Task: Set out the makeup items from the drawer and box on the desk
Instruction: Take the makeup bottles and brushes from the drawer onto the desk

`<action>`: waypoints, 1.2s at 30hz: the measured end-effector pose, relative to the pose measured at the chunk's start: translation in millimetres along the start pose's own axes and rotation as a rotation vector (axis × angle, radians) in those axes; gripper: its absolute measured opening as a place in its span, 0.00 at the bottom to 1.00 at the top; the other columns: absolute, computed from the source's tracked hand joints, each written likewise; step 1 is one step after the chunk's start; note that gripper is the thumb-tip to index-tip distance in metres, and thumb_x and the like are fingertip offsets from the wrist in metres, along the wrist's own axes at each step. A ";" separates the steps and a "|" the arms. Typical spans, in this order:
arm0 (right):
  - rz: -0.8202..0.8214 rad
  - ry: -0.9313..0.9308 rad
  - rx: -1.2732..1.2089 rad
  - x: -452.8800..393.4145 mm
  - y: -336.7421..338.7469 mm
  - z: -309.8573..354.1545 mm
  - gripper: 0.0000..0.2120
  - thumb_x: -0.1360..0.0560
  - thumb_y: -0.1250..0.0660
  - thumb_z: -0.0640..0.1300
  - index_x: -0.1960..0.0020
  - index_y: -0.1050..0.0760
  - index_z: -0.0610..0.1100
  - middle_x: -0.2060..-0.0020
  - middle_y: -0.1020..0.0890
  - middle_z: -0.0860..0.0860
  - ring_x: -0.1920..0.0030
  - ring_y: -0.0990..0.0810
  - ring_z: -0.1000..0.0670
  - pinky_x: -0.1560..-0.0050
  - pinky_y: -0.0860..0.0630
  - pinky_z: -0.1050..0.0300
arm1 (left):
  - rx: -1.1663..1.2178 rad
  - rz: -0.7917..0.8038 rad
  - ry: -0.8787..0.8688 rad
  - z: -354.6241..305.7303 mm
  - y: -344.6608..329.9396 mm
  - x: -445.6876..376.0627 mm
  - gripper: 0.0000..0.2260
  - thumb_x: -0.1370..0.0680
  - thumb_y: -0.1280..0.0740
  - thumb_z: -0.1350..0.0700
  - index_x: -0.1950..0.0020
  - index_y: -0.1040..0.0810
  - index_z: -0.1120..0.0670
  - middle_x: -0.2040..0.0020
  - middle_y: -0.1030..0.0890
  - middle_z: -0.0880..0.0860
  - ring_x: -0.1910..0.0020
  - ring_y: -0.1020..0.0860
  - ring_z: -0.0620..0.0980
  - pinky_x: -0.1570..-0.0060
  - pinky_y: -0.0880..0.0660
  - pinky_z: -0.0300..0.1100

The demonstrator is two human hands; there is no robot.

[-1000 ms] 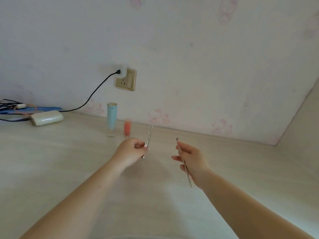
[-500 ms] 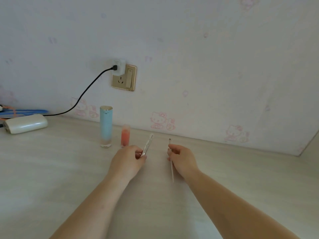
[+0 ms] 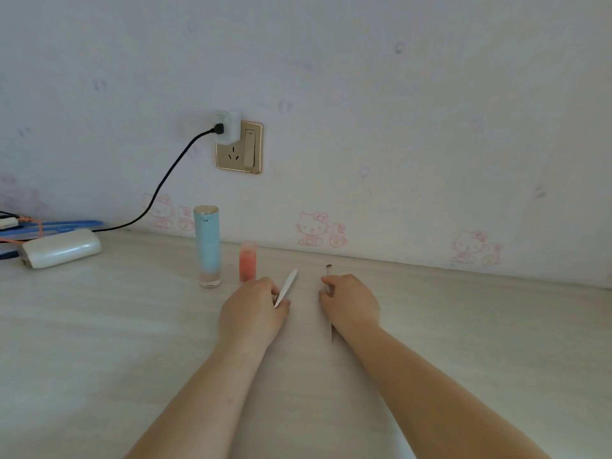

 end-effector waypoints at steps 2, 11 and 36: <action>-0.010 -0.003 -0.007 -0.6 -0.4 -0.3 0.18 0.22 0.42 0.50 0.33 0.29 0.54 0.34 0.29 0.52 0.38 0.26 0.49 0.43 0.29 0.56 | -0.003 -0.001 0.005 0.4 -0.6 -0.9 0.09 0.25 0.35 0.47 0.49 0.22 0.49 0.51 0.21 0.47 0.51 0.22 0.50 0.56 0.27 0.42; -0.103 -0.046 -0.254 0.6 4.2 -8.4 0.13 0.24 0.38 0.52 0.41 0.24 0.53 0.40 0.24 0.55 0.44 0.23 0.51 0.48 0.29 0.59 | 0.130 -0.031 0.048 5.0 2.8 -2.1 0.15 0.25 0.36 0.44 0.43 0.23 0.51 0.54 0.21 0.48 0.53 0.23 0.50 0.55 0.29 0.42; -0.162 -0.320 -0.635 314.0 240.9 -254.8 0.08 0.25 0.33 0.42 0.54 0.23 0.56 0.60 0.20 0.56 0.62 0.20 0.63 0.59 0.23 0.68 | 0.617 0.601 -0.710 -271.9 9.5 252.1 0.04 0.25 0.32 0.55 0.52 0.21 0.47 0.56 0.20 0.42 0.54 0.23 0.36 0.57 0.29 0.25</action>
Point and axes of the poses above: each hand's wrist, its own x-axis away from the middle knuckle, its own y-axis out of the back of the hand, z = x × y, the point moved 4 cm from there along -x, towards the middle knuckle
